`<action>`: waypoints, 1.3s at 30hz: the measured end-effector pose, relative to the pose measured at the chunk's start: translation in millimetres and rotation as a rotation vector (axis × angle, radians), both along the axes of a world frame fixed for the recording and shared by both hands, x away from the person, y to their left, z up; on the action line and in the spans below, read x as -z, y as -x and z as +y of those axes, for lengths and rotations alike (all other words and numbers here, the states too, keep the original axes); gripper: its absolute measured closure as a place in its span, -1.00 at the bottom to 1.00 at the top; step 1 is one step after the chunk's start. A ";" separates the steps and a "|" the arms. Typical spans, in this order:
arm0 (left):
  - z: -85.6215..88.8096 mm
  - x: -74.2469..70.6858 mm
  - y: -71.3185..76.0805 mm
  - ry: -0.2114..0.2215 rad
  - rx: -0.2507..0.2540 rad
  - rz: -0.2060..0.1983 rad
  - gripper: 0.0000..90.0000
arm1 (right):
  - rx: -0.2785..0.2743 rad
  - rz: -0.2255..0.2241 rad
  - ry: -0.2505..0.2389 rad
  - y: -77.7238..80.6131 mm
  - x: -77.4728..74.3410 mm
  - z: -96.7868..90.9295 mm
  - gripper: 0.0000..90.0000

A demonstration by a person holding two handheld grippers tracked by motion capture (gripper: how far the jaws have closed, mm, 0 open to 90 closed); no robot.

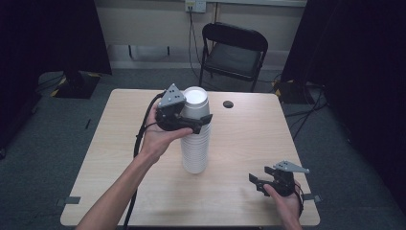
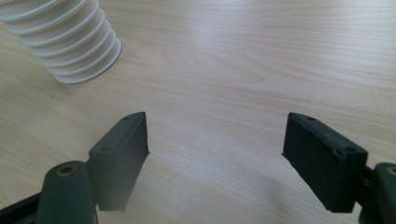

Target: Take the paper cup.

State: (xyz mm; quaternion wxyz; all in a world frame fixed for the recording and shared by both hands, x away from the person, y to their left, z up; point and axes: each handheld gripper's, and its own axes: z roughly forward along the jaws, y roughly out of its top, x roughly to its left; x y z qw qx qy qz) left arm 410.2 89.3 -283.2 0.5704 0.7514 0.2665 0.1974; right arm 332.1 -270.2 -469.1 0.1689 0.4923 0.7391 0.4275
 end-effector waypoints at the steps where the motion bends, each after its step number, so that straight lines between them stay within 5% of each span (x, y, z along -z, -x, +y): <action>1: 0.0 -0.5 0.4 -0.005 0.002 0.000 -0.69 | 0.001 0.002 0.001 -0.1 0.1 -0.2 -0.51; 23: 1.5 -2.6 0.1 0.010 0.009 0.023 -0.66 | -0.002 0.003 -0.001 -0.5 0.1 -0.4 -0.48; 27: 4.3 -6.2 0.9 0.054 0.009 0.006 -0.66 | 0.001 0.004 -0.002 -0.6 0.2 -0.6 -0.48; 39: 7.3 -18.2 2.6 0.063 0.007 -0.010 -0.65 | -0.004 0.001 0.001 -1.1 0.6 0.3 -0.48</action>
